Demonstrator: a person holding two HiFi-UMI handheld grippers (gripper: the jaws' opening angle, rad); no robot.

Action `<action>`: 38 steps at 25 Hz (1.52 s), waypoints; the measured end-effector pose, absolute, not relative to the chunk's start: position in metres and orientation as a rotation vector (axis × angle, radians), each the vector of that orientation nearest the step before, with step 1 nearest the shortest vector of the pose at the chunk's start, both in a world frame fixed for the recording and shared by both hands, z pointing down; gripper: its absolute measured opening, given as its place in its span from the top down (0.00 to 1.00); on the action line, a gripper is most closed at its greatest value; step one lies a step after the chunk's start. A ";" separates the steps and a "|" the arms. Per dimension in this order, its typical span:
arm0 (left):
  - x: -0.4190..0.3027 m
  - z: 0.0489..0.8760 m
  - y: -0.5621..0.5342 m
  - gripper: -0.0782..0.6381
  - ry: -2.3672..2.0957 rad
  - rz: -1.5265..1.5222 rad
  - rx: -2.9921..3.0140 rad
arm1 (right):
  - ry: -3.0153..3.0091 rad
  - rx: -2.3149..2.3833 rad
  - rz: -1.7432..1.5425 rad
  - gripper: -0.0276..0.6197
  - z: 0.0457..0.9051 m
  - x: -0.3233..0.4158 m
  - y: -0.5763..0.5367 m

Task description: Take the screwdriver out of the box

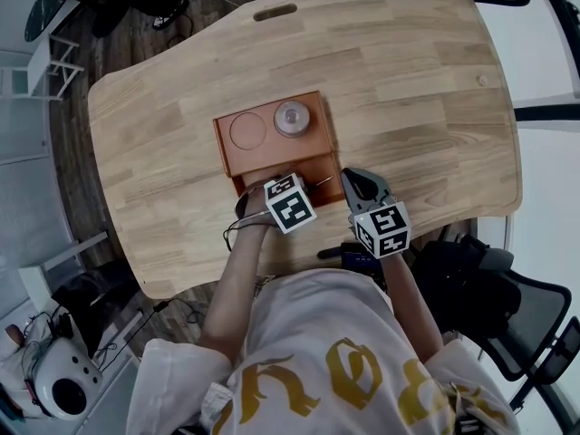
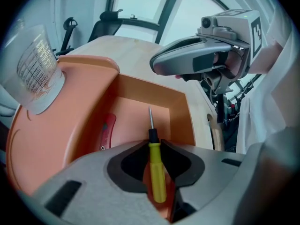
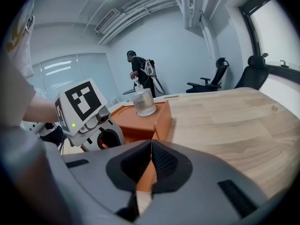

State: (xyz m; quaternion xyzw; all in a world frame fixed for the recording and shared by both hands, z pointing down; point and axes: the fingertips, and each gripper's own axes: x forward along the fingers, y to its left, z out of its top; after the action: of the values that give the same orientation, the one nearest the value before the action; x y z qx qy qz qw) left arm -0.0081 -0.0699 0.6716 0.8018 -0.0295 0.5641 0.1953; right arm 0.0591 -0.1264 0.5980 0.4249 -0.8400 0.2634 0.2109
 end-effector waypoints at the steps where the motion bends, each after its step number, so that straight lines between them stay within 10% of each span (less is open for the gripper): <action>1: -0.008 0.671 -0.070 0.78 -0.090 1.562 2.239 | -2.336 1.183 0.732 0.94 0.596 0.059 -0.126; 38: -0.028 0.594 -0.100 0.78 -0.723 1.027 2.467 | -2.481 1.292 0.809 0.94 0.540 0.056 -0.129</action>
State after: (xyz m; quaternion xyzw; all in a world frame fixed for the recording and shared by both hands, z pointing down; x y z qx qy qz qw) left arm -0.0284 -0.1003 0.5943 0.8757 -0.2565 0.3644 0.1858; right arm 0.0556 -0.1286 0.5399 0.4410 -0.8463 0.2759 0.1147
